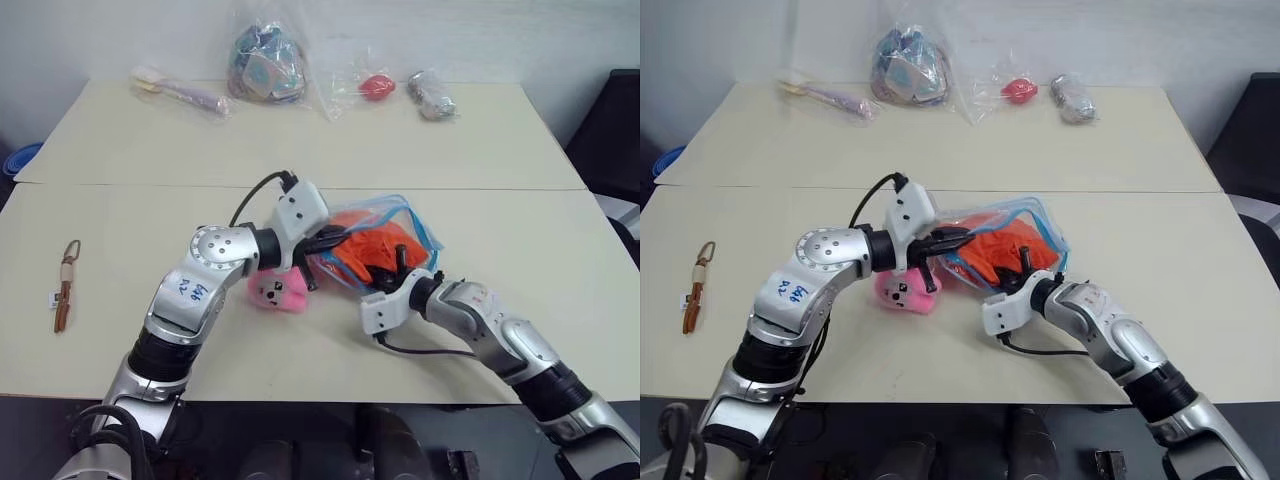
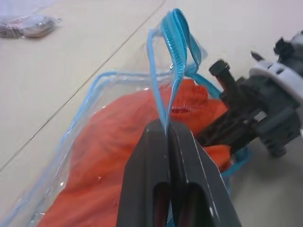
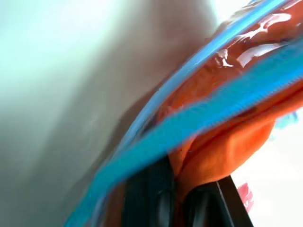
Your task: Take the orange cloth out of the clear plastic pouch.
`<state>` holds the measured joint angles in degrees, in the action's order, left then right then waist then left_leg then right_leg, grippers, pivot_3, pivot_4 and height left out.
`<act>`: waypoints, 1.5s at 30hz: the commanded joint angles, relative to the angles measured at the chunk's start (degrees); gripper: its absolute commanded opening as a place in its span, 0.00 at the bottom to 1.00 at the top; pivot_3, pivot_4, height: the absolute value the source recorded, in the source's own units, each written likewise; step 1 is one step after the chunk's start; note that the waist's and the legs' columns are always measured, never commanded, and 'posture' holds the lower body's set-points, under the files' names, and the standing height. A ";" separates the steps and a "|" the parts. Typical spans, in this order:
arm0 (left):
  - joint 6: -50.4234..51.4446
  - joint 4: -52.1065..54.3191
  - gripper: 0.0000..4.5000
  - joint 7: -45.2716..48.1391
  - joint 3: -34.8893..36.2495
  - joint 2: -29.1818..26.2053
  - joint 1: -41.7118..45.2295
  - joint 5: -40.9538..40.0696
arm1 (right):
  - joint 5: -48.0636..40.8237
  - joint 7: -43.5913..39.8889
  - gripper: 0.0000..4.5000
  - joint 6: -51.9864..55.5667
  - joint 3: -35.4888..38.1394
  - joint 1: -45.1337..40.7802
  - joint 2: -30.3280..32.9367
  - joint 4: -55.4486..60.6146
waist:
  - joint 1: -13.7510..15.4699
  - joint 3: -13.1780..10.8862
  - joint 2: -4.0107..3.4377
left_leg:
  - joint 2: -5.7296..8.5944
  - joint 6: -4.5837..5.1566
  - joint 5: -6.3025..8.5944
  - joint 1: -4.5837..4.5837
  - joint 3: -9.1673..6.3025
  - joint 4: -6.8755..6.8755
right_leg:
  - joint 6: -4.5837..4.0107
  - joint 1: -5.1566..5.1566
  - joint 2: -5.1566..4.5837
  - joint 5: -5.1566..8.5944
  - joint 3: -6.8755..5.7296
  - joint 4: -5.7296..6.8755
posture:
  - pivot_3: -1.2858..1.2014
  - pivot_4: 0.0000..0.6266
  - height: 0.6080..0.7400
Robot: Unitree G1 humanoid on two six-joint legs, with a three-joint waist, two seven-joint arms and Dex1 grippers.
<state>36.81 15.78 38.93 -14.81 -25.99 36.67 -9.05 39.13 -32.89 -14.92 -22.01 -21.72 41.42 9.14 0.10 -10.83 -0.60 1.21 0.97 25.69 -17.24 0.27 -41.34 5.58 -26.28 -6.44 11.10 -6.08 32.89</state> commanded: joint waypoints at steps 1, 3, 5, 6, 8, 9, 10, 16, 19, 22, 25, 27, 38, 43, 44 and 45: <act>-2.03 -1.49 0.00 -1.25 -0.39 -0.75 -0.94 2.66 | -9.19 -5.40 0.00 -0.41 5.98 1.74 3.43 9.34 | -0.09 -0.01 0.00 | -0.01 0.00 0.00 0.00 0.00 -0.01 | 0.01 0.00 0.01 0.00 0.00 -0.01 | 0.52 0.24 1.00; -3.88 -4.03 0.00 -2.07 -1.19 -1.09 -0.94 5.06 | -18.86 -9.99 0.00 1.55 9.66 3.78 5.19 15.02 | -0.10 -0.01 0.00 | -0.04 0.00 0.00 0.02 0.08 -0.01 | 0.01 0.01 0.03 -0.01 -0.01 0.00 | 0.52 0.24 1.00; -5.29 -6.05 0.00 -2.57 -1.51 -0.95 -0.84 6.34 | -27.22 -13.97 0.00 4.03 12.79 5.10 6.48 19.31 | -0.06 -0.01 0.00 | -0.06 -0.01 0.00 0.05 0.10 -0.01 | 0.01 0.02 0.05 -0.01 -0.01 0.03 | 0.52 0.24 1.00; -5.73 -6.90 0.00 -2.60 -1.46 -0.67 -0.68 6.49 | -31.92 -16.66 0.00 5.26 14.48 5.79 7.94 21.31 | -0.12 -0.01 0.00 | -0.06 -0.01 0.00 0.06 0.11 -0.01 | 0.01 0.02 0.05 -0.01 -0.01 0.04 | 0.52 0.24 1.00; -7.13 -8.42 0.00 -2.42 -1.64 -0.41 -0.32 7.10 | -40.61 -21.95 0.00 8.32 18.73 7.37 11.54 24.43 | 0.01 -0.02 -0.01 | -0.05 -0.01 -0.01 0.05 0.14 -0.02 | 0.02 0.02 0.04 -0.01 0.00 0.04 | 0.52 0.24 1.00; -7.93 -9.07 0.00 -2.17 -1.86 -0.44 -0.17 7.46 | -44.96 -24.32 0.00 10.11 21.65 7.90 13.52 25.18 | 0.11 -0.03 0.00 | -0.04 0.00 -0.01 0.06 0.14 -0.02 | 0.02 0.02 0.03 -0.01 0.00 0.04 | 0.52 0.24 1.00; -8.58 -9.62 0.00 -1.90 -2.01 -0.48 -0.08 7.77 | -48.96 -26.17 0.00 12.66 24.58 8.15 15.31 25.54 | 0.21 -0.03 0.00 | -0.04 0.00 0.00 0.04 0.13 -0.03 | 0.03 0.02 0.03 -0.02 -0.02 0.03 | 0.52 0.24 1.00; -12.13 -9.86 0.00 1.81 -2.26 -1.63 -1.12 7.72 | -66.59 -32.93 0.00 28.81 40.77 3.38 24.67 18.66 | 1.05 -0.03 0.00 | -0.05 0.05 0.00 0.08 0.13 -0.04 | 0.05 0.13 -0.01 -0.04 -0.01 -0.02 | 0.52 0.24 1.00; -11.67 -6.94 0.14 6.52 0.41 -3.16 -2.54 3.22 | -61.39 -33.72 0.00 24.14 42.33 -3.49 29.20 3.83 | 1.21 -0.03 0.00 | -0.06 0.07 0.01 0.07 0.14 -0.04 | 0.04 0.12 -0.02 -0.04 -0.01 -0.03 | 0.52 0.24 1.00; -13.36 -4.50 0.33 11.53 1.14 -6.62 -3.30 1.43 | -50.77 -32.04 0.00 11.82 37.97 -7.88 32.36 -10.52 | 1.14 -0.03 0.00 | -0.04 0.09 0.02 0.06 0.17 -0.02 | 0.04 0.08 -0.04 -0.04 0.02 -0.05 | 0.52 0.24 1.00; -12.52 -1.14 0.54 16.06 4.17 -9.83 -4.07 -3.10 | -38.69 -24.51 0.00 -1.79 32.41 -13.46 32.93 -23.90 | 1.00 -0.04 -0.01 | -0.03 0.10 0.02 0.02 0.21 0.07 | 0.04 -0.02 -0.04 -0.03 0.02 -0.07 | 0.52 0.24 1.00; -9.80 0.83 0.68 18.49 7.41 -11.59 -4.27 -7.49 | -30.72 -16.93 0.00 -10.05 29.54 -16.22 32.81 -30.22 | 0.85 -0.08 -0.08 | -0.02 0.10 0.01 -0.04 0.31 0.08 | 0.04 -0.13 -0.06 -0.03 0.09 -0.03 | 0.52 0.24 1.00; 4.26 2.71 0.74 24.82 27.68 -23.64 -6.61 -28.46 | -13.96 14.81 0.00 -20.32 28.85 11.64 22.02 -30.60 | -0.18 -0.11 -0.21 | -0.41 -0.02 -0.02 -0.12 0.26 0.00 | -0.02 -0.13 -0.04 0.00 -0.02 0.04 | 0.52 0.24 1.00; 6.02 4.02 0.74 26.72 30.26 -27.23 -9.02 -32.01 | -16.44 11.61 0.00 -14.66 29.00 19.91 17.87 -23.81 | -0.55 -0.10 -0.32 | -0.39 -0.01 -0.02 0.02 0.32 0.06 | 0.01 -0.13 -0.01 -0.02 0.14 0.06 | 0.52 0.24 1.00; 5.93 3.90 0.74 26.69 30.32 -27.47 -9.32 -32.14 | -16.51 11.44 0.00 -14.39 29.01 20.37 17.97 -23.39 | -0.58 -0.10 -0.32 | -0.40 -0.02 -0.02 0.06 0.30 0.06 | 0.01 -0.05 0.01 -0.02 0.20 0.07 | 0.52 0.24 1.00; 5.18 3.80 0.75 27.22 30.37 -27.94 -10.25 -31.74 | -18.01 10.36 0.07 -13.72 29.13 21.06 17.75 -23.13 | -0.58 -0.10 -0.32 | -0.42 -0.03 -0.02 0.09 0.29 0.08 | 0.01 0.05 0.03 -0.02 0.20 0.05 | 0.52 0.24 1.00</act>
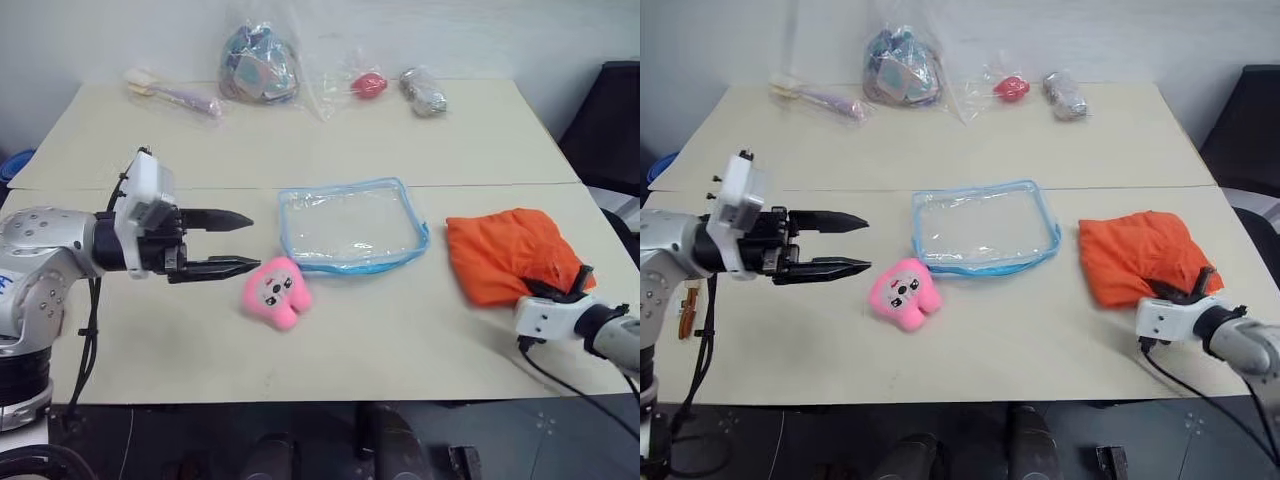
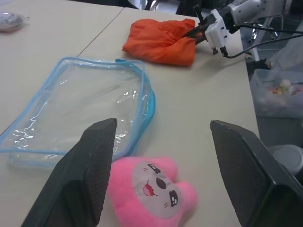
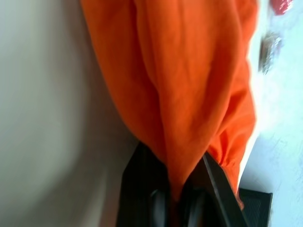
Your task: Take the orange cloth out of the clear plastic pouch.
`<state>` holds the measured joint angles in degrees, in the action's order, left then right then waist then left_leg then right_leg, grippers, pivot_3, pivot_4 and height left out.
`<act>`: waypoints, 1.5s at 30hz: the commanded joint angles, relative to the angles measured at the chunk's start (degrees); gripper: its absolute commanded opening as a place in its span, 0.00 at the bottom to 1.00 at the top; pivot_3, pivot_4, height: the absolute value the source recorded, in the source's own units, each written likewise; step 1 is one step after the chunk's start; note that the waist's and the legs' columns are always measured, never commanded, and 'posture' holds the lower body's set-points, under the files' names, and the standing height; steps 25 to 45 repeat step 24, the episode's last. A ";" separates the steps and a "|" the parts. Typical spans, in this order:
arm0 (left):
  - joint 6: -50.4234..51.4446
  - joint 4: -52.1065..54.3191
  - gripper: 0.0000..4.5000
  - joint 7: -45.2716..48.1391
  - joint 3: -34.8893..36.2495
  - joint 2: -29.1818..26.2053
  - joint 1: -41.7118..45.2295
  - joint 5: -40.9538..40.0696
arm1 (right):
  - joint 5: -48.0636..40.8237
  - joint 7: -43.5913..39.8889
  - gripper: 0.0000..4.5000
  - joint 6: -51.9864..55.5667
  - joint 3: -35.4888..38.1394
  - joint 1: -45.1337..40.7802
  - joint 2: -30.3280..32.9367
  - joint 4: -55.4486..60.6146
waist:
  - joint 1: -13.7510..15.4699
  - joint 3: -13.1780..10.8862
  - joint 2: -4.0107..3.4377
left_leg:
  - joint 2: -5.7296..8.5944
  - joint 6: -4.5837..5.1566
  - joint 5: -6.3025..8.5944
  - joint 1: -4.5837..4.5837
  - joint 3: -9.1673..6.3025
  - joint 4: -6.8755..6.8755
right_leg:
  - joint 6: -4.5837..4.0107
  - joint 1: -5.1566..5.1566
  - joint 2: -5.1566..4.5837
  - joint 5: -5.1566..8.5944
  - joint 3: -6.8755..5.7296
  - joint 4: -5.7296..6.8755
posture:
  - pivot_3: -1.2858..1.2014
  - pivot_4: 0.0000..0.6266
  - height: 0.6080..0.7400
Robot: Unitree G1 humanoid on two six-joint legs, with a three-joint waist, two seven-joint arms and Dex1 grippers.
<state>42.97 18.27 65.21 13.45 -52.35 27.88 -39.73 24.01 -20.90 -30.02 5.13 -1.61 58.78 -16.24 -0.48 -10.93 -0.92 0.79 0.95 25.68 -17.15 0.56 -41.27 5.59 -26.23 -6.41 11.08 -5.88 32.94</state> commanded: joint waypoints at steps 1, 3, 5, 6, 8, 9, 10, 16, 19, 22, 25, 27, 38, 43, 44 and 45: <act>-1.58 1.23 0.75 1.35 2.21 -1.94 -2.23 -0.88 | -3.93 -2.49 0.13 1.88 2.13 1.51 0.35 2.51 | 0.00 0.00 -0.01 | -0.03 -0.02 0.01 0.06 0.00 0.02 | -0.01 0.12 0.03 0.00 -0.01 -0.03 | 0.52 0.24 1.00; -2.54 0.94 0.75 1.84 2.44 -2.57 -3.56 -0.60 | -5.76 -4.01 0.24 2.71 2.62 2.64 0.60 2.99 | 0.00 0.00 0.00 | -0.07 -0.04 0.02 0.10 -0.01 0.10 | -0.06 0.18 0.07 0.04 -0.03 -0.05 | 0.52 0.24 1.00; -3.71 0.31 0.75 2.08 2.79 -3.17 -4.94 0.02 | -7.76 -5.58 0.40 3.30 4.18 4.41 1.32 3.75 | 0.17 0.00 0.01 | -0.09 -0.05 0.02 0.12 0.00 0.08 | -0.06 0.17 0.09 0.04 -0.08 -0.08 | 0.52 0.24 1.00; -4.40 -0.14 0.75 2.38 3.03 -3.51 -5.57 0.24 | -9.33 -6.83 0.48 4.05 5.20 5.22 1.53 4.43 | 0.34 0.00 0.01 | -0.09 -0.05 0.03 0.12 0.00 0.07 | -0.07 0.18 0.09 0.04 -0.11 -0.10 | 0.52 0.24 1.00; -5.46 -1.03 0.75 2.73 3.40 -4.07 -6.56 0.52 | -13.49 -9.75 0.62 6.72 7.77 6.73 1.57 6.00 | 0.46 0.00 0.01 | -0.07 -0.05 0.03 0.12 -0.03 0.06 | -0.07 0.19 0.08 0.04 -0.13 -0.11 | 0.52 0.24 1.00; -5.99 -1.82 0.75 3.06 3.79 -4.48 -7.24 0.84 | -18.37 -12.85 0.69 10.10 10.32 8.29 1.29 7.65 | 0.52 0.00 0.01 | -0.07 -0.05 0.03 0.12 -0.07 0.05 | -0.06 0.21 0.08 0.04 -0.16 -0.15 | 0.52 0.24 1.00; -6.54 -2.53 0.75 3.41 4.15 -4.82 -7.78 1.14 | -22.78 -15.67 0.76 13.51 12.42 9.69 0.84 9.15 | 0.53 0.00 0.01 | -0.07 -0.05 0.03 0.12 -0.13 0.04 | -0.06 0.23 0.07 0.03 -0.20 -0.20 | 0.52 0.24 1.00; -10.09 -9.32 0.75 6.47 6.08 -7.40 -9.41 2.72 | -49.71 -40.68 0.91 37.52 39.49 29.81 0.09 16.40 | 0.98 -0.05 -0.09 | -0.03 -0.02 0.04 0.09 -0.19 0.22 | -0.05 0.55 0.17 0.03 -0.31 -0.47 | 0.52 0.24 1.00; -11.45 -11.80 0.75 7.41 5.49 -7.90 -8.77 3.23 | -53.15 -47.19 0.91 44.56 49.01 35.44 0.66 12.66 | 1.24 -0.03 -0.07 | 0.05 0.09 0.10 0.14 -0.16 0.23 | -0.01 0.63 0.18 0.01 -0.28 -0.52 | 0.52 0.24 1.00; -13.01 -13.30 0.75 7.73 3.65 -7.21 -6.70 3.99 | -55.34 -49.51 0.91 49.61 54.13 36.93 -0.11 10.31 | 1.02 0.01 0.06 | -0.15 0.20 0.16 0.25 -0.17 0.20 | 0.03 0.68 0.17 -0.05 -0.14 -0.52 | 0.52 0.24 1.00; -13.43 -13.69 0.75 7.69 2.57 -6.62 -5.27 4.17 | -55.40 -50.80 0.91 50.28 54.86 37.98 -1.44 11.23 | 0.97 0.01 0.05 | -0.13 0.21 0.17 0.31 -0.16 0.23 | 0.03 0.68 0.17 -0.06 -0.08 -0.49 | 0.52 0.24 1.00; -13.43 -13.69 0.75 7.69 2.57 -6.62 -5.27 4.17 | -55.40 -50.80 0.91 50.28 54.86 37.98 -1.44 11.23 | 0.97 0.01 0.05 | -0.13 0.21 0.17 0.31 -0.16 0.23 | 0.03 0.68 0.17 -0.06 -0.08 -0.49 | 0.52 0.24 1.00; -13.43 -13.69 0.75 7.69 2.57 -6.62 -5.27 4.17 | -55.40 -50.80 0.91 50.28 54.86 37.98 -1.44 11.23 | 0.97 0.01 0.05 | -0.13 0.21 0.17 0.31 -0.16 0.23 | 0.03 0.68 0.17 -0.06 -0.08 -0.49 | 0.52 0.24 1.00; -13.43 -13.69 0.75 7.69 2.57 -6.62 -5.27 4.17 | -55.40 -50.80 0.91 50.28 54.86 37.98 -1.44 11.23 | 0.97 0.01 0.05 | -0.13 0.21 0.17 0.31 -0.16 0.23 | 0.03 0.68 0.17 -0.06 -0.08 -0.49 | 0.52 0.24 1.00; -13.43 -13.69 0.75 7.69 2.57 -6.62 -5.27 4.17 | -55.40 -50.80 0.91 50.28 54.86 37.98 -1.44 11.23 | 0.97 0.01 0.05 | -0.13 0.21 0.17 0.31 -0.16 0.23 | 0.03 0.68 0.17 -0.06 -0.08 -0.49 | 0.52 0.24 1.00; -13.43 -13.69 0.75 7.69 2.57 -6.62 -5.27 4.17 | -55.40 -50.80 0.91 50.28 54.86 37.98 -1.44 11.23 | 0.97 0.01 0.05 | -0.13 0.21 0.17 0.31 -0.16 0.23 | 0.03 0.68 0.17 -0.06 -0.08 -0.49 | 0.52 0.24 1.00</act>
